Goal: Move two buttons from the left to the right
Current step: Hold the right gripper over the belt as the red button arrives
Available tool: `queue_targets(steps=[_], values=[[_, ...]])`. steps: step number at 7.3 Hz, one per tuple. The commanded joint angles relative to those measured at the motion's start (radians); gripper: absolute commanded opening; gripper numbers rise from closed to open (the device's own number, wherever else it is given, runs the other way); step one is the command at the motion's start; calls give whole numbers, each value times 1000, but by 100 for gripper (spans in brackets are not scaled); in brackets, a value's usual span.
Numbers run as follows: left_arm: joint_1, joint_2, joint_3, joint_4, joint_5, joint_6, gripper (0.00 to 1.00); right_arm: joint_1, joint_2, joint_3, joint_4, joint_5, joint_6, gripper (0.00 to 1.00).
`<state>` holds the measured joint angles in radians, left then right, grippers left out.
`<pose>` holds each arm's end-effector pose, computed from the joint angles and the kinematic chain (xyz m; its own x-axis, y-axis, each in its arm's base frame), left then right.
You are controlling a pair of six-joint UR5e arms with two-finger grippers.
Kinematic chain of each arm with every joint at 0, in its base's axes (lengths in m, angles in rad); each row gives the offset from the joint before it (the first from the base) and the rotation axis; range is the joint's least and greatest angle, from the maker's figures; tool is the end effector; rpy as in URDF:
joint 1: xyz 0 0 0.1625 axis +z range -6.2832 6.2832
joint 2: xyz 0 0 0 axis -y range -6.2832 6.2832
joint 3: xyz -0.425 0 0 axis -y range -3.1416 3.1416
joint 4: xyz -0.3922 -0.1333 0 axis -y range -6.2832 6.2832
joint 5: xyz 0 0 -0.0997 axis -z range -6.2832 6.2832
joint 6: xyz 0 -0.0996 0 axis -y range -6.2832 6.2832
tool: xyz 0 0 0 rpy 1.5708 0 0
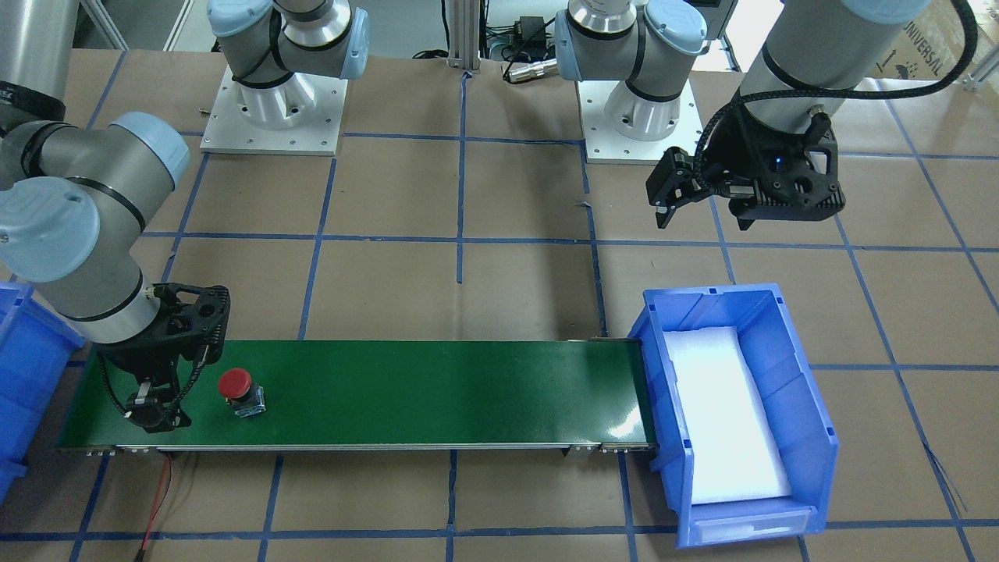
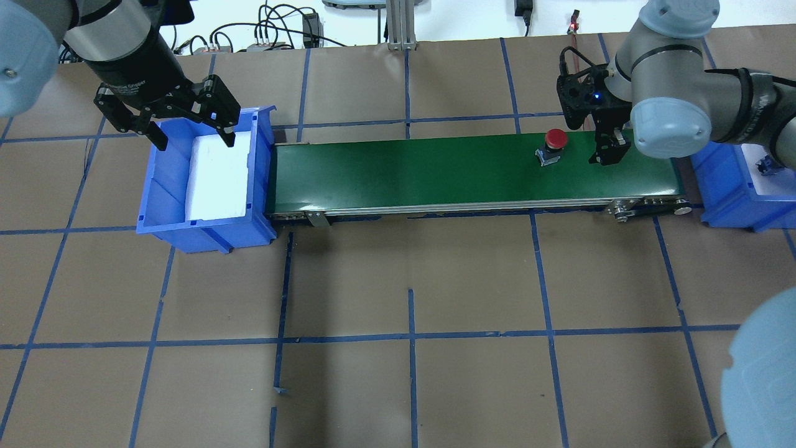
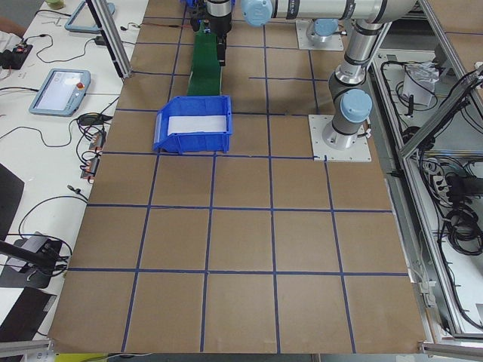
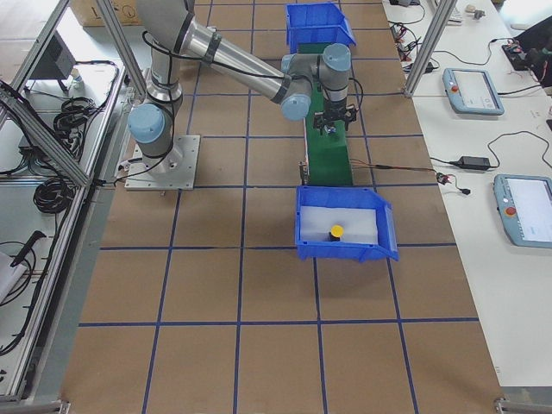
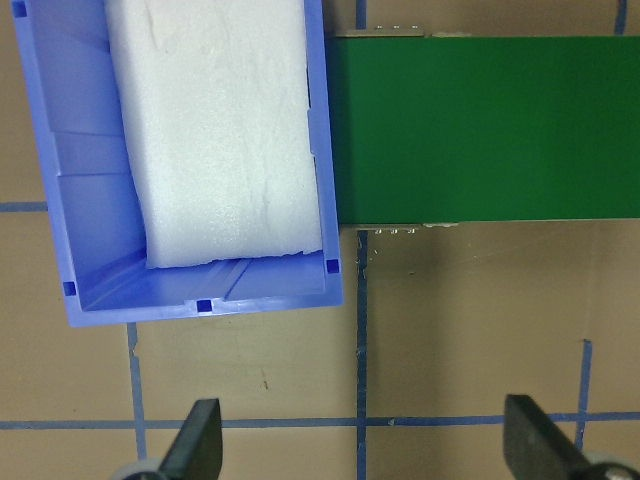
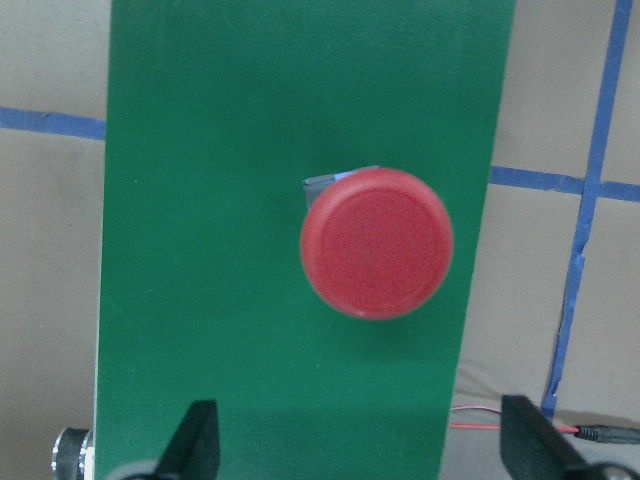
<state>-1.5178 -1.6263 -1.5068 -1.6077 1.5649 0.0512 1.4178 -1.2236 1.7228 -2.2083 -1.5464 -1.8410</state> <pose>-0.1065 -0.5190 0.4878 -1.0000 -0.0020 0.0073 -0.0018 0.9996 0.0281 0.0425 -0.6151 0.2895 0.1184 -0.9831 0.1393 -0.9930 -0.1177 0.0135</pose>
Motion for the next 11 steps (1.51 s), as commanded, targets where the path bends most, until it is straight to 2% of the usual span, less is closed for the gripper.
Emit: queue_targets(steps=[1, 11], values=[[-1, -1, -1, 0, -2, -1, 100, 1, 3, -2, -1, 6, 3, 98], [-2, -6, 0, 9, 0, -1, 100, 1, 22, -5, -1, 6, -1, 95]])
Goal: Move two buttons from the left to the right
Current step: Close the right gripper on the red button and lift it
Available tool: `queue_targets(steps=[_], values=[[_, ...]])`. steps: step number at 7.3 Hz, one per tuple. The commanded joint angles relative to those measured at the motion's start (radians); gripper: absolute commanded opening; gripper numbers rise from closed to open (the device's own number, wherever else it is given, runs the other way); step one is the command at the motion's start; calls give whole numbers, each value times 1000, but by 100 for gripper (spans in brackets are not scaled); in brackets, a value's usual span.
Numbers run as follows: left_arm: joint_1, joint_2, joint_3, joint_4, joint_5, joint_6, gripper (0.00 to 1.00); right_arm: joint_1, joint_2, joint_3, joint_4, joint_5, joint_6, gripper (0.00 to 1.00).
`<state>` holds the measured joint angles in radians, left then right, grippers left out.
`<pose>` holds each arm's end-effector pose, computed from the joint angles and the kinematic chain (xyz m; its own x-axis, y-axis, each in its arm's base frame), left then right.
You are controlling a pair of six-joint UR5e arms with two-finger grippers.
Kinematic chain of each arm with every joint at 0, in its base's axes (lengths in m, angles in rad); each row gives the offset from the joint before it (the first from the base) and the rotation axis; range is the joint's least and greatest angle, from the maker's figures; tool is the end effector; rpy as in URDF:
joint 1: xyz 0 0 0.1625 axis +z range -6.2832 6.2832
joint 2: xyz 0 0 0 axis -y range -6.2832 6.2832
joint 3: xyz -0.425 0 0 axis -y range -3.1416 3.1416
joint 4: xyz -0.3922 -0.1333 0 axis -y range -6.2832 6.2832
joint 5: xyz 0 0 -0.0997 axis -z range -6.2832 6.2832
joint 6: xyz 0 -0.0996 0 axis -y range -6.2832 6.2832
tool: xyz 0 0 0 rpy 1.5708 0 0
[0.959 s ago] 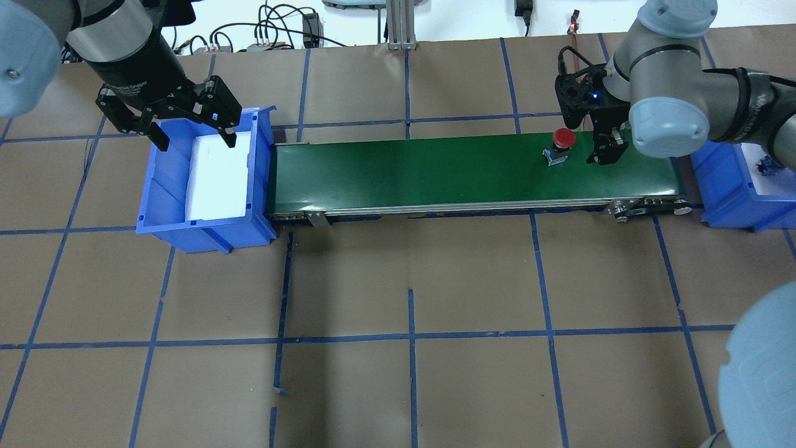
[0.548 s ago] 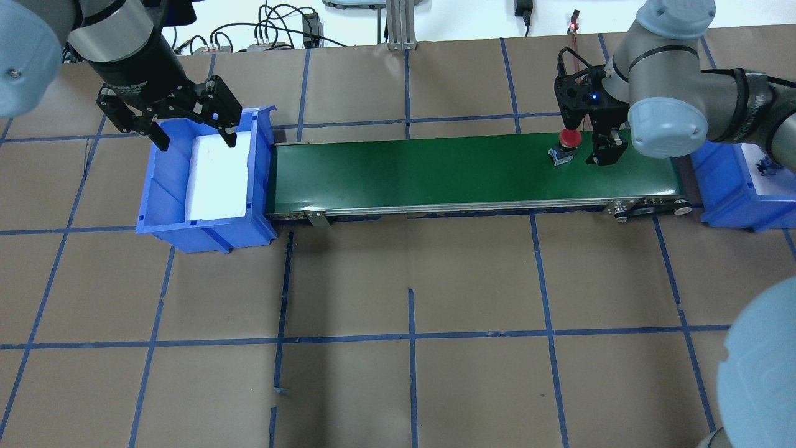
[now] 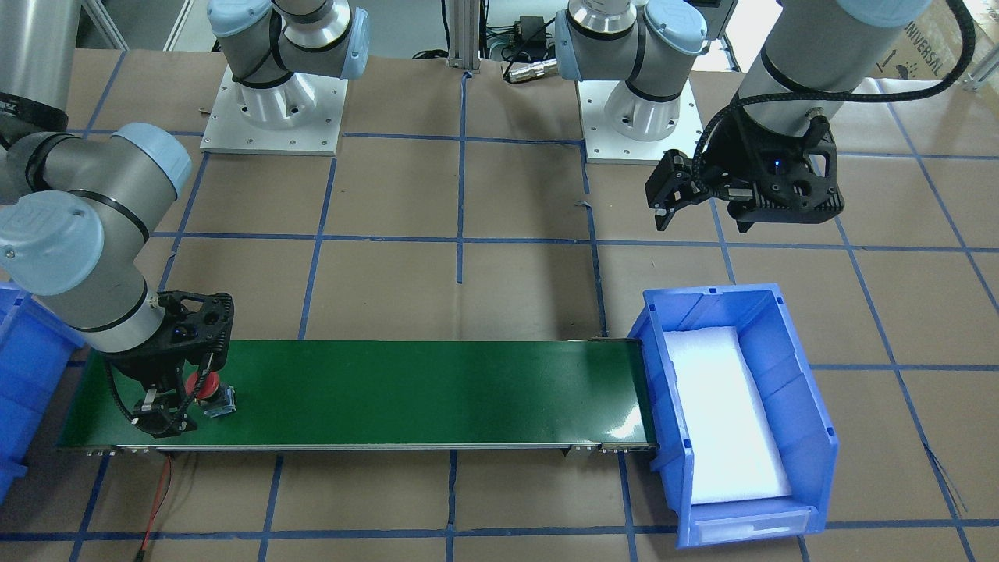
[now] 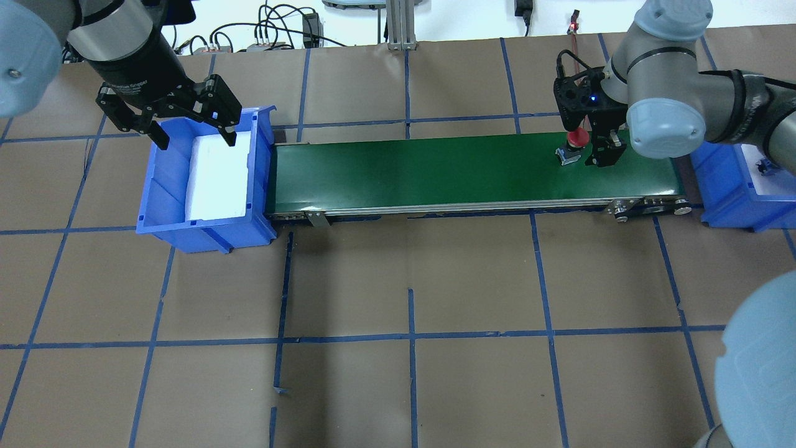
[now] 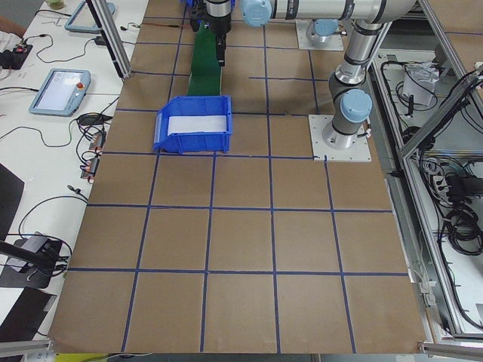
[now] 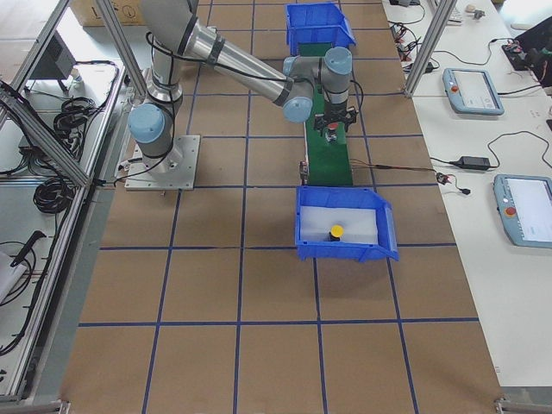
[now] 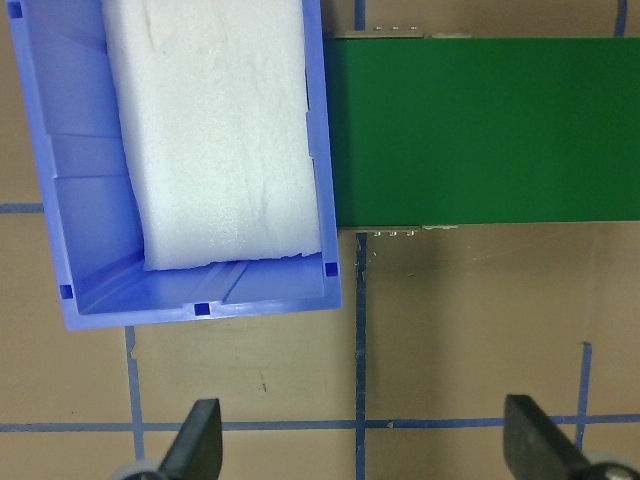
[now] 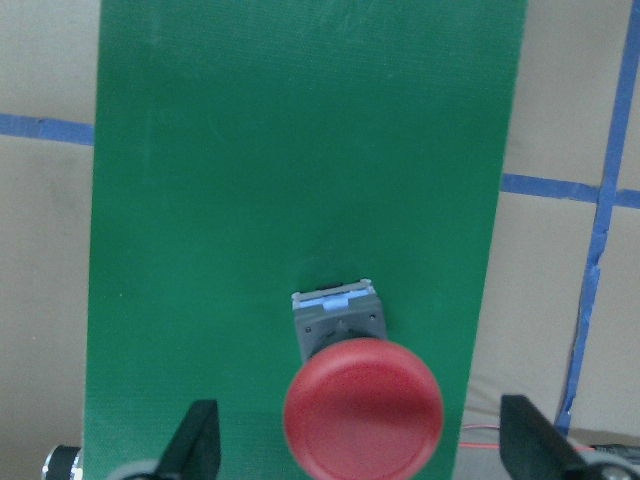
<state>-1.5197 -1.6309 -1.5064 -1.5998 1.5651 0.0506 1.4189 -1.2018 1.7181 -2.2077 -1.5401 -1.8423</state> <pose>-0.1074 -0.5211 0.4864 -1.0000 -0.0007 0.0069 -0.0005 0.9997 0.0244 0.0432 -0.6190 0.2784 0.1204 -0.9849 0.1241 -0.9927 -0.1210 0.0029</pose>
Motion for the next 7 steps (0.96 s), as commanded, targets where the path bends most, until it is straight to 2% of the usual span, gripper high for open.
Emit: queue_targets(steps=[1, 2, 4, 5, 7], values=[[0, -1, 0, 1, 0, 0, 100, -2, 1, -2, -3, -2, 0, 89], [0, -1, 0, 1, 0, -2, 100, -2, 2, -2, -3, -6, -2, 74], [0, -1, 0, 12, 0, -2, 100, -9, 2, -8, -21, -15, -8, 12], [3, -1, 0, 11, 0, 0, 100, -9, 1, -8, -23, -15, -9, 8], [3, 0, 0, 12, 0, 0, 100, -26, -16, -44, -15, -25, -11, 8]])
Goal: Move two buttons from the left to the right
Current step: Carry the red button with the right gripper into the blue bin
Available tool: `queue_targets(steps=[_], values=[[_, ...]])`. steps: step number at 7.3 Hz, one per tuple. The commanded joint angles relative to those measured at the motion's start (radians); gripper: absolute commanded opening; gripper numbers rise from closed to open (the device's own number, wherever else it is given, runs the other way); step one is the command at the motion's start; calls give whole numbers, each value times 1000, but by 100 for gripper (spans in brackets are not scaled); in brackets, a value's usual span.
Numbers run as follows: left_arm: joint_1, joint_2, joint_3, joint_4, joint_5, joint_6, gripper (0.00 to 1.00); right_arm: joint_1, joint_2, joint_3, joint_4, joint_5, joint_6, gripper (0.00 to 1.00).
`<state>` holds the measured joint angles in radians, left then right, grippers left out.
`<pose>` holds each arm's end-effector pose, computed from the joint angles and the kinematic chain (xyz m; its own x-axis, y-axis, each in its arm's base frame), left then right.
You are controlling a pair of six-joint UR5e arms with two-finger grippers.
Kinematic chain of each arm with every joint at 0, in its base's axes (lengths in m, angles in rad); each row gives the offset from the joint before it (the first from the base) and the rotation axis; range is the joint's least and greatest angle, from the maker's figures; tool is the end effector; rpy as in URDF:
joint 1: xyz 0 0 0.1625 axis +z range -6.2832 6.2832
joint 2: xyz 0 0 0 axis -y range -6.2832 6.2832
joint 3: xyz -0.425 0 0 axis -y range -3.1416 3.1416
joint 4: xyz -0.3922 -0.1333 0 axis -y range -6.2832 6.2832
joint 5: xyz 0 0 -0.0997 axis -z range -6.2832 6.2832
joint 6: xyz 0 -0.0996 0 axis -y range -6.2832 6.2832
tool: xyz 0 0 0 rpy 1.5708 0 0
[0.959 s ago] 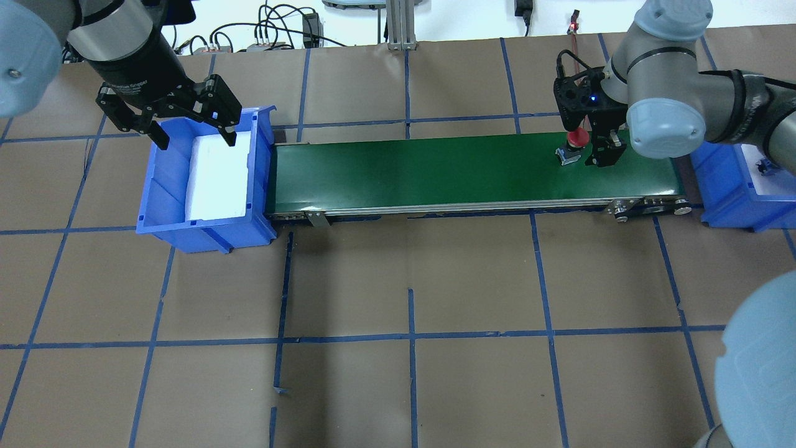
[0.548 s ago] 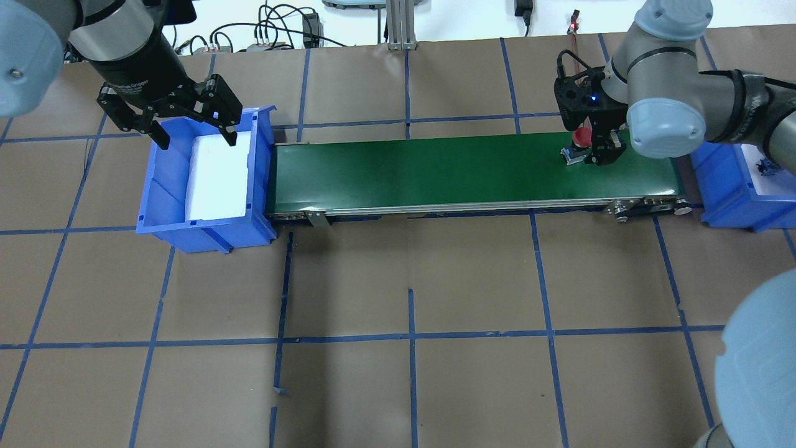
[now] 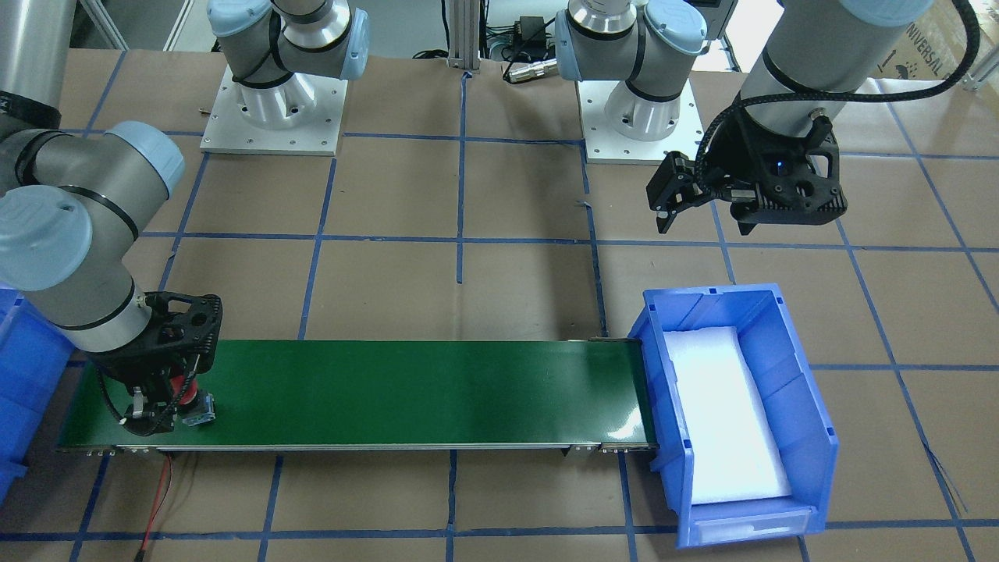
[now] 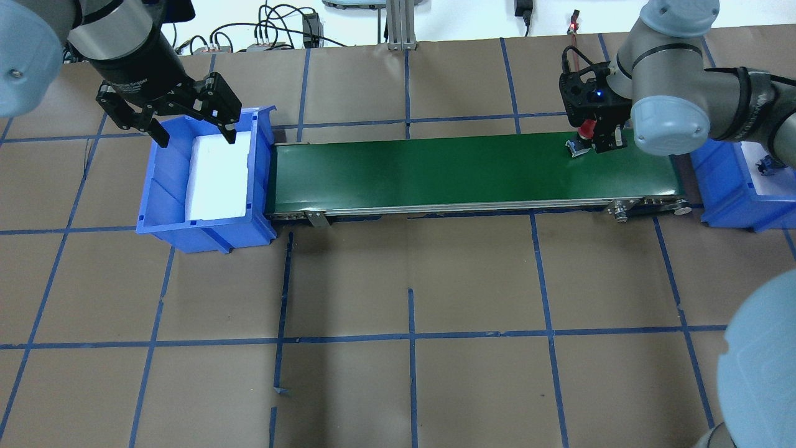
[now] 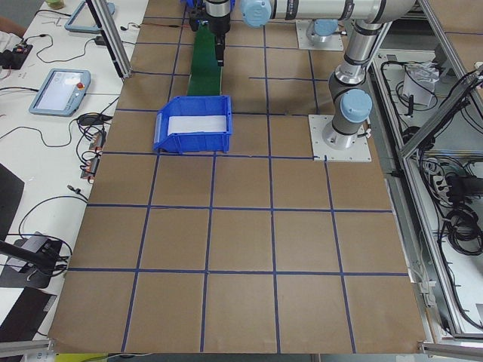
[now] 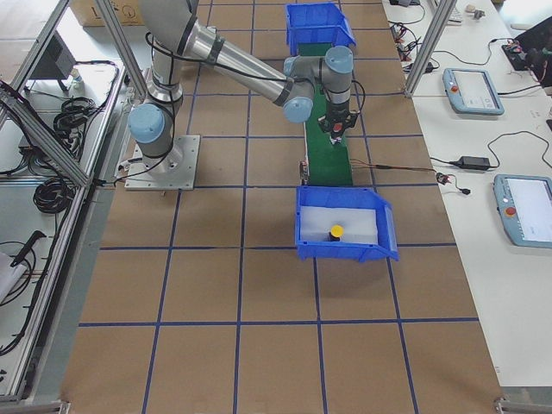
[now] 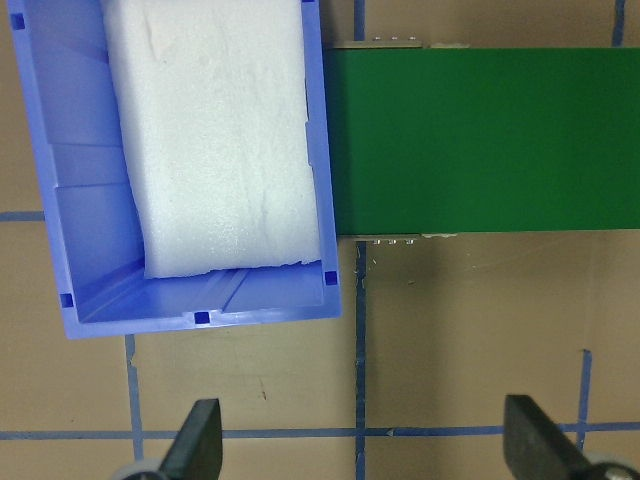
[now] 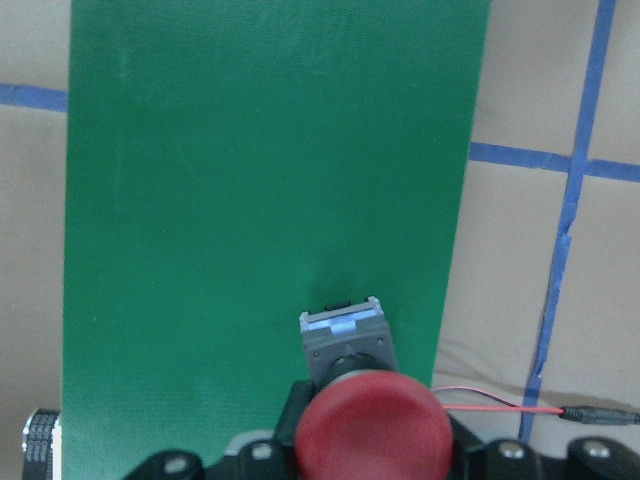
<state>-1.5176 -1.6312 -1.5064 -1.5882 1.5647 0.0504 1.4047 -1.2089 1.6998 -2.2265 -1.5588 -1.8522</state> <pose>-0.1063 -0.5226 0.4874 -1.0000 -0.0029 0.0068 -0.0028 0.9999 0.0131 0.0316 -0.6249 0.2932 0.1173 -0.9800 0.1609 -0.9930 -0.1132 0.0342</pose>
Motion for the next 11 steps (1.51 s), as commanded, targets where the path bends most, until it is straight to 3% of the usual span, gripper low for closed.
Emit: queue_targets(steps=[1, 3, 5, 7, 11], values=[[0, 1, 0, 0, 0, 0, 100, -44, -21, -93, 42, -13, -2, 8], [0, 1, 0, 0, 0, 0, 100, -264, -20, -204, 132, 3, -43, 8], [0, 1, 0, 0, 0, 0, 100, -442, 6, -212, 140, 55, -113, 8], [0, -1, 0, 0, 0, -1, 100, -480, 92, -209, 134, 127, -159, 8], [0, 1, 0, 2, 0, 0, 100, -474, 161, -190, 111, 126, -226, 9]])
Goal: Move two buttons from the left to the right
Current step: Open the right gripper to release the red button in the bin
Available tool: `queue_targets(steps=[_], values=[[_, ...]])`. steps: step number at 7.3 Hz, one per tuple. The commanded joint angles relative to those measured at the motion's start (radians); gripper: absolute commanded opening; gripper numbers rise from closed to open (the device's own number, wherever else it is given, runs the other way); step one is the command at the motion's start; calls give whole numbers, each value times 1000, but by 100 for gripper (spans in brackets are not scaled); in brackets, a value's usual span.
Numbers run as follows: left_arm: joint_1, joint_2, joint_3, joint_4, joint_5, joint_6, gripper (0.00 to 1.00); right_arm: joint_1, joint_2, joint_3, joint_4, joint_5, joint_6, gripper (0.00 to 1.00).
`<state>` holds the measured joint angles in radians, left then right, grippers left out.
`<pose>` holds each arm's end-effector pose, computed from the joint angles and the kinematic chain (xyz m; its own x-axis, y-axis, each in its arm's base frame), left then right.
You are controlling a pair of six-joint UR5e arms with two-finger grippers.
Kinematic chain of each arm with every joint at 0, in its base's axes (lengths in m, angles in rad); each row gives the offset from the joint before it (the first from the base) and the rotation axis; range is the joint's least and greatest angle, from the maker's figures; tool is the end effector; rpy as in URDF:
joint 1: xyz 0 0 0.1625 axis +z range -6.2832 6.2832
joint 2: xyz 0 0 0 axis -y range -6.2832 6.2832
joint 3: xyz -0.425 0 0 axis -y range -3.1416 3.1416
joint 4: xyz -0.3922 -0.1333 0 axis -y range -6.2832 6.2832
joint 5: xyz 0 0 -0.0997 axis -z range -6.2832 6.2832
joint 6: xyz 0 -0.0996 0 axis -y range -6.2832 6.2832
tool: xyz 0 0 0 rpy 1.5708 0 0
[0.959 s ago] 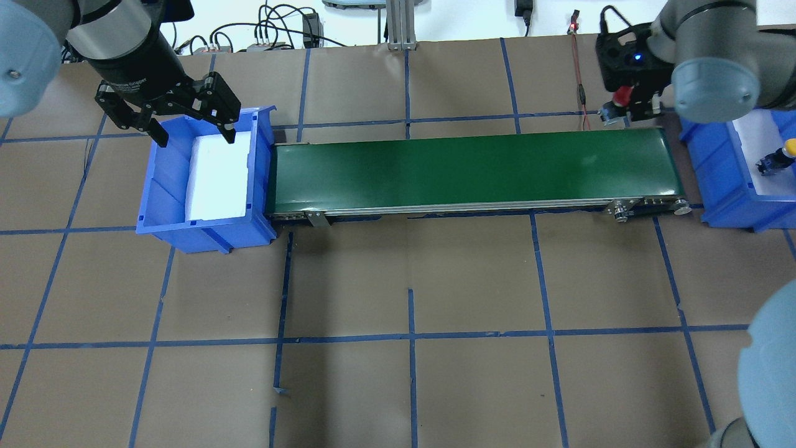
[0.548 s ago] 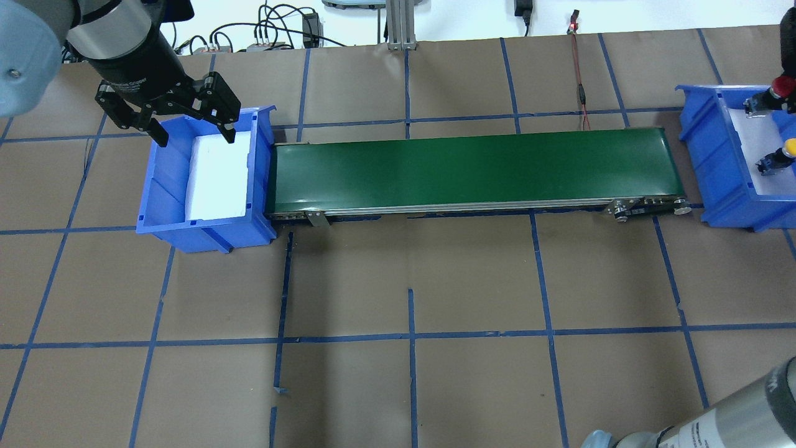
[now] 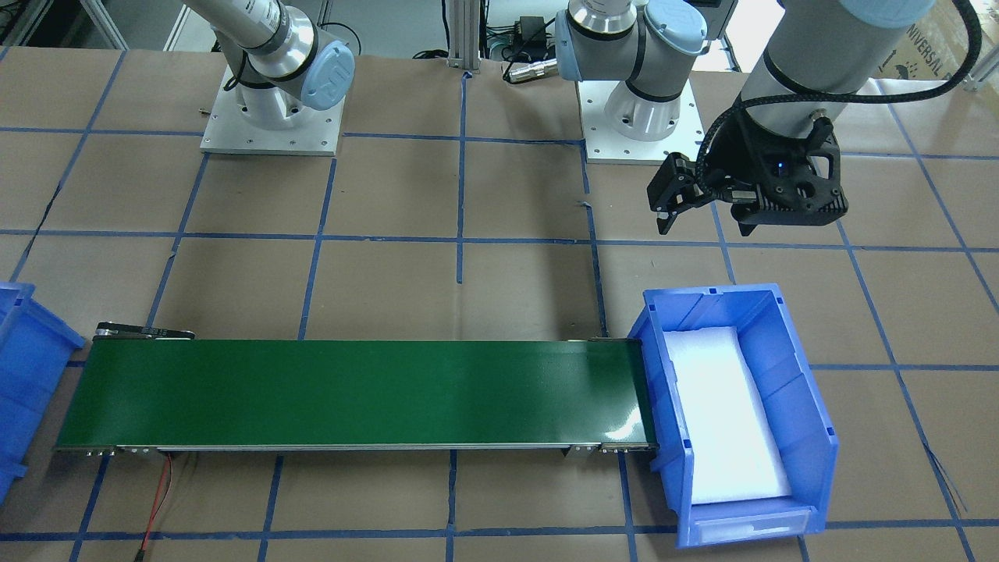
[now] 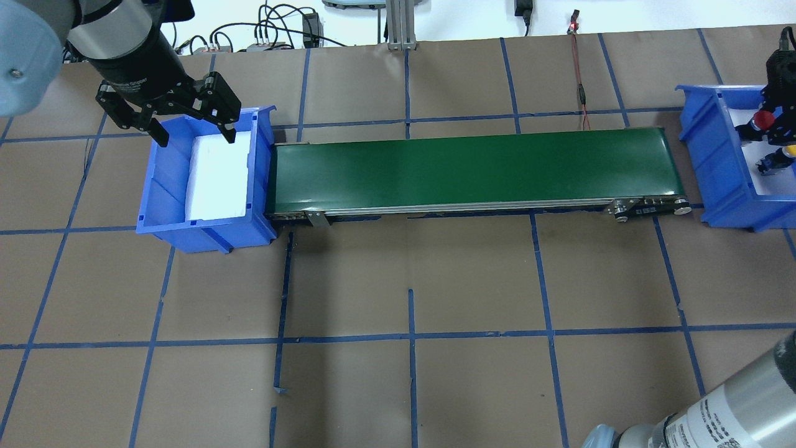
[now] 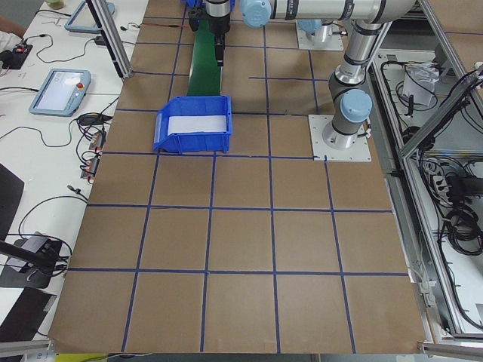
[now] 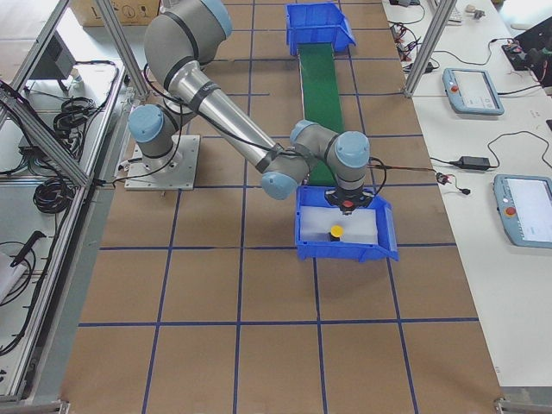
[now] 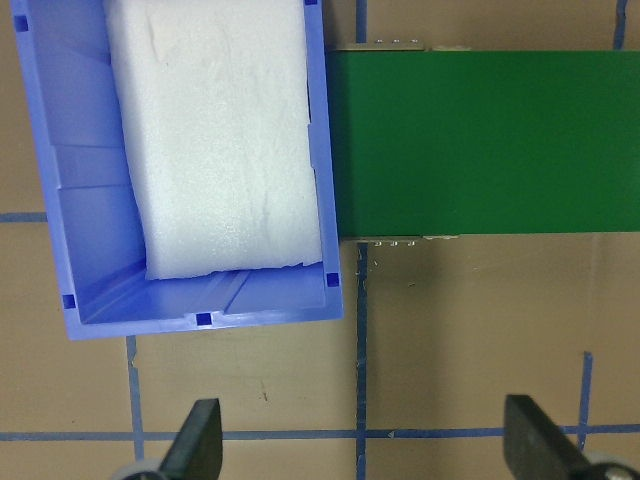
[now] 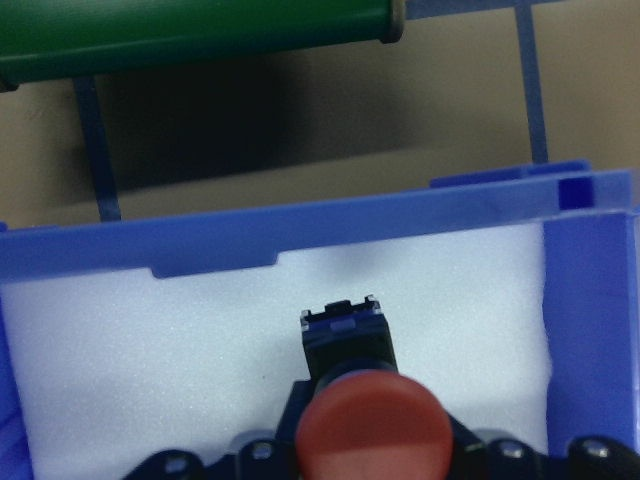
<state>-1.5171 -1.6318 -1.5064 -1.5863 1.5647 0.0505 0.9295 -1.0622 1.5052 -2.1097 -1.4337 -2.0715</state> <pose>-0.1060 -0.5230 0.4872 -1.0000 -0.0033 0.0067 -0.0032 0.9999 0.0118 -0.2831 -0.6248 0.2769 -0.1376 -0.9792 0.1493 -0.9891 0.1278 -0.0734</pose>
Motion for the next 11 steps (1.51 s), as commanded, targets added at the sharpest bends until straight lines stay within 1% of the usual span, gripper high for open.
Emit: queue_targets(steps=[1, 2, 3, 4, 5, 6, 7, 8, 9, 11], values=[[2, 1, 0, 0, 2, 0, 100, 2, 22, 9, -6, -10, -9, 12], [2, 1, 0, 0, 2, 0, 100, 2, 24, 9, -6, -10, -7, 24], [2, 1, 0, 2, 0, 0, 100, 2, 24, 10, -4, -10, -10, 38], [2, 1, 0, 2, 0, 2, 100, 2, 31, 9, -4, -8, -16, 68], [2, 1, 0, 2, 2, 2, 100, 2, 33, 7, -3, -10, -15, 95], [2, 1, 0, 0, 8, 2, 100, 2, 28, 6, 0, -10, -10, 99], [2, 1, 0, 0, 8, 2, 100, 2, 19, -5, 10, -11, -6, 99], [2, 1, -2, 0, 8, 2, 100, 3, -17, -8, 19, -13, -1, 99], [2, 1, -2, 0, 6, 2, 100, 9, -97, -8, 102, -13, 19, 99], [2, 3, 0, 2, 6, 3, 100, 66, -252, -7, 268, -48, 228, 99]])
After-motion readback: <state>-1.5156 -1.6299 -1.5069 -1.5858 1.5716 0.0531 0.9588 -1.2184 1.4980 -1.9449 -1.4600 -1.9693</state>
